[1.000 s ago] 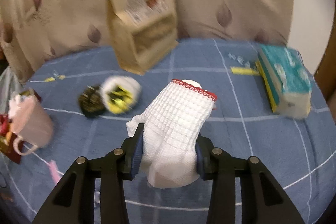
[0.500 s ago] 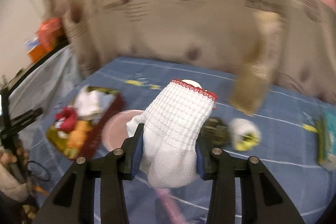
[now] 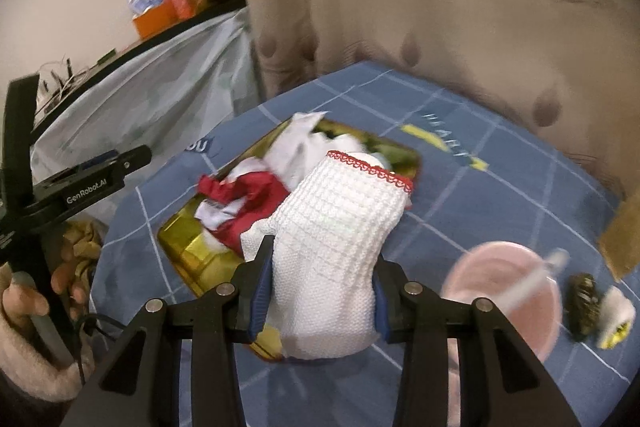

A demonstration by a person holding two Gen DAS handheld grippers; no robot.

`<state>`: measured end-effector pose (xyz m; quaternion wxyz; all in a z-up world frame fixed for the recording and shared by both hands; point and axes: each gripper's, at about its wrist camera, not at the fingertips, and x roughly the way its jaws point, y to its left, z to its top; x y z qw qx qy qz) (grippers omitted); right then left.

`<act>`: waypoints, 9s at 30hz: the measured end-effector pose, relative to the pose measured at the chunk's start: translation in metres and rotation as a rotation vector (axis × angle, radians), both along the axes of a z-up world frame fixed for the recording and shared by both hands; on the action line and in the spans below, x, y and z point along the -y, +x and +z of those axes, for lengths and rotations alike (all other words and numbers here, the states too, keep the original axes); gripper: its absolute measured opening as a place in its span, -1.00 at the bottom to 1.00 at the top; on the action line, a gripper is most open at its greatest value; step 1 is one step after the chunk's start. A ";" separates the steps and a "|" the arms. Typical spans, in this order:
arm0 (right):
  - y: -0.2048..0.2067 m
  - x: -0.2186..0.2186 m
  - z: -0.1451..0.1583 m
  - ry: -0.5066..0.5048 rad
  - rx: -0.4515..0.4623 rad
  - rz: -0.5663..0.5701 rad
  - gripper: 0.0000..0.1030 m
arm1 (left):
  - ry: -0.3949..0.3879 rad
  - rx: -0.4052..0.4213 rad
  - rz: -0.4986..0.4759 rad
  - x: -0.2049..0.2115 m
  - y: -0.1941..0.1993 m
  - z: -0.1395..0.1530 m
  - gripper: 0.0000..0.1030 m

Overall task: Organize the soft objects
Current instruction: 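Carry the white knit glove with the right gripper into the tray and release, then move the right gripper to the white fluffy slipper and grasp it, then lift the fluffy slipper with the right gripper while the left gripper grasps the black-gold woven pouch, then carry the black-gold woven pouch with the left gripper over the tray, then release the woven pouch into the tray with the left gripper while the right gripper carries the slipper toward it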

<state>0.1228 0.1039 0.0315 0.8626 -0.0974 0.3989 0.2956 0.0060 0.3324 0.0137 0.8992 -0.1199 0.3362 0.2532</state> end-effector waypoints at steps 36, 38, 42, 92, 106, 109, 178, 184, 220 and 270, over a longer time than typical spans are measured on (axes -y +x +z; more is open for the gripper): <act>0.055 -0.063 -0.020 0.015 -0.034 -0.011 0.48 | -0.003 -0.017 -0.020 0.005 0.003 -0.008 0.14; 0.051 -0.063 -0.013 0.027 -0.024 -0.002 0.55 | -0.003 -0.018 -0.020 0.005 0.003 -0.008 0.14; 0.044 -0.060 0.000 0.032 0.015 0.004 0.74 | -0.003 -0.013 -0.022 0.005 0.003 -0.008 0.14; 0.075 0.307 -0.057 -0.020 0.017 -0.693 0.71 | 0.147 -0.042 -0.126 0.045 0.013 -0.007 0.14; 0.078 0.322 -0.071 -0.013 -0.009 -0.662 -0.05 | 0.143 0.002 -0.416 0.152 0.023 0.016 0.14; 0.063 0.331 -0.070 -0.020 -0.006 -0.678 -0.06 | 0.129 0.004 -0.516 0.191 0.030 0.015 0.14; -0.031 0.429 -0.069 0.110 -0.025 -0.781 0.00 | -0.083 -0.333 -0.847 0.424 0.188 -0.086 -0.30; -0.031 0.428 -0.069 0.111 -0.026 -0.781 0.00 | -0.090 -0.318 -0.866 0.424 0.169 -0.070 -0.30; -0.026 0.430 -0.069 0.079 -0.025 -0.772 0.00 | -0.023 -0.155 -0.719 0.275 0.087 0.033 -0.30; -0.016 0.416 -0.071 -0.097 -0.009 -0.762 0.02 | -0.068 -0.261 -0.369 0.099 0.052 -0.046 0.05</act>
